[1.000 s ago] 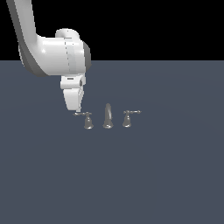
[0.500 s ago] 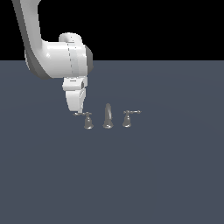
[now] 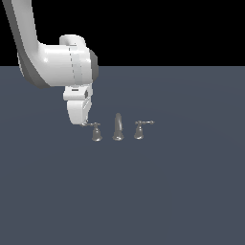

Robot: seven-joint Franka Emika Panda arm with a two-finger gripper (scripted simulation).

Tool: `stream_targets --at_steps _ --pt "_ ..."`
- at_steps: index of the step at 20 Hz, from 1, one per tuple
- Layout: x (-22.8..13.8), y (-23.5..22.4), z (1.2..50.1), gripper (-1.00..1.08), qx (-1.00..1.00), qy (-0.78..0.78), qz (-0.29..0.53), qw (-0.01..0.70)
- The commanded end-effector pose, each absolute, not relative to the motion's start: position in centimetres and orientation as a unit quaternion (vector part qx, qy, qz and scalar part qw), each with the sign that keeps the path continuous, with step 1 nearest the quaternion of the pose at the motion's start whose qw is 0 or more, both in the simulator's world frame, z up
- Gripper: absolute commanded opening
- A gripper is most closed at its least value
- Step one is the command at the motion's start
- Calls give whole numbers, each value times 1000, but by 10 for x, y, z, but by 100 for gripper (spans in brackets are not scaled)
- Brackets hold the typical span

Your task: Turn on the faucet by rotating a designated handle.

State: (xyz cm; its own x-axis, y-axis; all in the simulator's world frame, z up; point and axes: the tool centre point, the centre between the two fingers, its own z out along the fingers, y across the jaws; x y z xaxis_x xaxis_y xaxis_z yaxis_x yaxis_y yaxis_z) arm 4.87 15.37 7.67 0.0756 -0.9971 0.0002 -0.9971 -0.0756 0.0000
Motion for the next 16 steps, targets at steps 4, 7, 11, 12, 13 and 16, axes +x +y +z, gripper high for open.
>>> stream_targets --at_steps 4,7,11,12,13,16 --pt "31 161 77 -100 733 -680 0 0" --pt "35 153 77 -100 730 -683 3 -2" --pt "23 151 77 -100 731 -683 2 -2" --pt "20 150 77 -100 731 -682 2 -1" --pt "17 150 77 -100 731 -682 2 -1" --pt "7 148 77 -100 732 -681 1 -1"
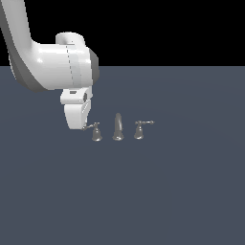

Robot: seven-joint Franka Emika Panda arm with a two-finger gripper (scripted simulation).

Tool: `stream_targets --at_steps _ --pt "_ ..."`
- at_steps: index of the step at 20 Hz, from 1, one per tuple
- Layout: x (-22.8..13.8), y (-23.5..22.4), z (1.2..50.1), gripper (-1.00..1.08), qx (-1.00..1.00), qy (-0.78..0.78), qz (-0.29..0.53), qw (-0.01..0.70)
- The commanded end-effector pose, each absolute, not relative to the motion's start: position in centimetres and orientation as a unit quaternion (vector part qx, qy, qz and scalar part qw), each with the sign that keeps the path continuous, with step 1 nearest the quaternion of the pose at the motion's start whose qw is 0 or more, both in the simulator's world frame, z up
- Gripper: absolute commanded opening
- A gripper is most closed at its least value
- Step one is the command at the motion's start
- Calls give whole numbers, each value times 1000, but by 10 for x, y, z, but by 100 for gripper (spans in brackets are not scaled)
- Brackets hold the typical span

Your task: Turn on the faucet by rotating a designated handle.

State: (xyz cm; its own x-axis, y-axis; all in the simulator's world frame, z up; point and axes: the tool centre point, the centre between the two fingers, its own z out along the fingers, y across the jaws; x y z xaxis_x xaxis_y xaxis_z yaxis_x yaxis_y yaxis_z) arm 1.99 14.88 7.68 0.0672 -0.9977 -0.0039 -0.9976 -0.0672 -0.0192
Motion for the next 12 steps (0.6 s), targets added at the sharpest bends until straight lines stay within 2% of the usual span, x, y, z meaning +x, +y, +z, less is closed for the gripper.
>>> stream_targets --at_steps 1,5,7,12 --pt "4 147 77 -100 -732 681 -1 1" --pt "-9 145 77 -100 -733 680 0 0" --pt "4 142 77 -100 -729 684 -5 8" --pt "-9 126 77 -100 -731 682 -3 5"
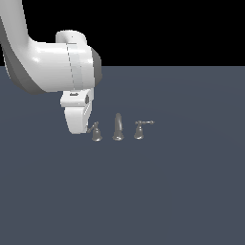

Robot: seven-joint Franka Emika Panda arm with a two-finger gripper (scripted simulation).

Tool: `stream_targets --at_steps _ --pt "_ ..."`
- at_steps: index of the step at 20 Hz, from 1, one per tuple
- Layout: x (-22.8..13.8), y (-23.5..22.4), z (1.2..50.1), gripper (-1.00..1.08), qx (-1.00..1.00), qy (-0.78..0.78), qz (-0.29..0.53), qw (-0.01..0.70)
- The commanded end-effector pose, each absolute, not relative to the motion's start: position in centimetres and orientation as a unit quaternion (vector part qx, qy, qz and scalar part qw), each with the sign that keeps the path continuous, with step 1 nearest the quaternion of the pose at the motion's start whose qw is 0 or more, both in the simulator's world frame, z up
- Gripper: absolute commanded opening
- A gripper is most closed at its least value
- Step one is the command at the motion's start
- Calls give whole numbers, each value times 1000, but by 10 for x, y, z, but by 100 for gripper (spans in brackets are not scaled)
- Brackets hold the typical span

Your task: Turn on the faucet by rotating a designated handle.

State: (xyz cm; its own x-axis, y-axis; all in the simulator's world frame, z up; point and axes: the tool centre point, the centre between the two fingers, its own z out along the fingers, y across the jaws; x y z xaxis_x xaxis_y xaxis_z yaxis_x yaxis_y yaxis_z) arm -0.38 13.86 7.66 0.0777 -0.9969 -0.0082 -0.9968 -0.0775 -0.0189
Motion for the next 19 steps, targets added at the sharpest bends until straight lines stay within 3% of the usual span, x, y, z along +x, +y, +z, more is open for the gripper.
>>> stream_targets --at_steps 1,8,9,19 --pt "-11 123 77 -100 -731 682 -3 4" --pt "-27 105 77 -100 -733 680 0 0" --pt "-27 124 76 -100 -742 671 2 4" --pt "-9 63 77 -100 -733 680 0 0"
